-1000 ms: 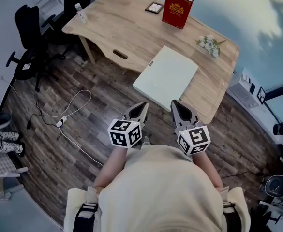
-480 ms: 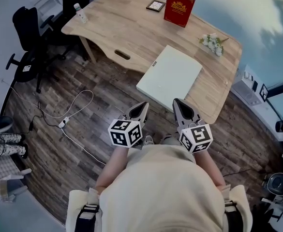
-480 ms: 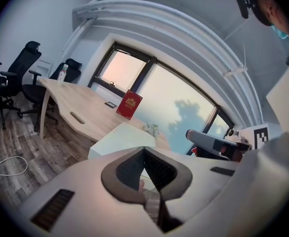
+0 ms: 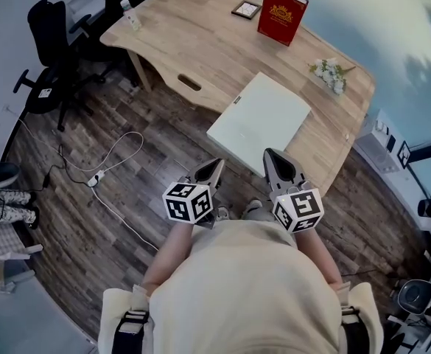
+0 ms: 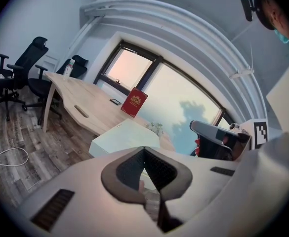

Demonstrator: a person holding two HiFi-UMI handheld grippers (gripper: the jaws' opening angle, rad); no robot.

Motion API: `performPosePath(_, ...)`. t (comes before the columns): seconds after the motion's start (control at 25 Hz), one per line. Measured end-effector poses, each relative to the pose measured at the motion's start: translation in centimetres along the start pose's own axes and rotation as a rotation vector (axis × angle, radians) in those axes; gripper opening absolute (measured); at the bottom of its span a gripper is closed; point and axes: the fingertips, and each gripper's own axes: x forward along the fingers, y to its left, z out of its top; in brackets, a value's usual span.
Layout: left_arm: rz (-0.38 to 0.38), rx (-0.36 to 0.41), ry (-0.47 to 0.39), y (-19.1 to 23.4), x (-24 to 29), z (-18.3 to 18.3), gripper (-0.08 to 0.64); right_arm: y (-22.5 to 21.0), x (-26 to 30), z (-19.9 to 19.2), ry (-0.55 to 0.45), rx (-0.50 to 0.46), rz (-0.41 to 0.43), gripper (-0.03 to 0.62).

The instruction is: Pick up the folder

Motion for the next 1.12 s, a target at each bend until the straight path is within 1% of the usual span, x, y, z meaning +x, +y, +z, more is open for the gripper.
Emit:
performPosePath(0.2, 0.018, -0.041, -0.008, 0.1, 1.4, -0.7, 0.020, -1.7, 0.3, 0.4, 0.004, -0.004, 0.036, 0.018)
performPosePath(0.36, 0.027, -0.116, -0.014, 0.3, 2.3, -1.6, 0.020, -3.3, 0.5, 0.9, 0.002, -0.009, 0.063, 0.018)
performPosePath(0.48, 0.012, -0.200, -0.029, 0.5, 2.9, -2.1, 0.020, -4.3, 0.7, 1.2, 0.003, -0.013, 0.082, 0.018)
performPosePath(0.64, -0.019, -0.333, -0.065, 0.7, 3.7, -2.5, 0.020, -5.6, 0.7, 1.4, 0.008, -0.014, 0.103, 0.018)
performPosePath(0.8, -0.026, -0.468, -0.100, 1.2, 4.4, -3.3, 0.021, -6.5, 0.6, 1.4, 0.010, -0.009, 0.124, 0.018)
performPosePath(0.92, -0.031, -0.542, -0.129, 1.5, 4.9, -4.0, 0.025, -7.1, 0.4, 1.3, 0.012, -0.006, 0.136, 0.018)
performPosePath(1.0, -0.044, -0.580, -0.142, 1.4, 5.2, -4.4, 0.070, -7.6, 0.2, 1.1, 0.013, -0.004, 0.143, 0.018)
performPosePath(1.12, -0.086, -0.636, -0.161, 1.1, 5.6, -4.9, 0.173, -8.1, -0.2, 0.8, 0.014, -0.002, 0.151, 0.018)
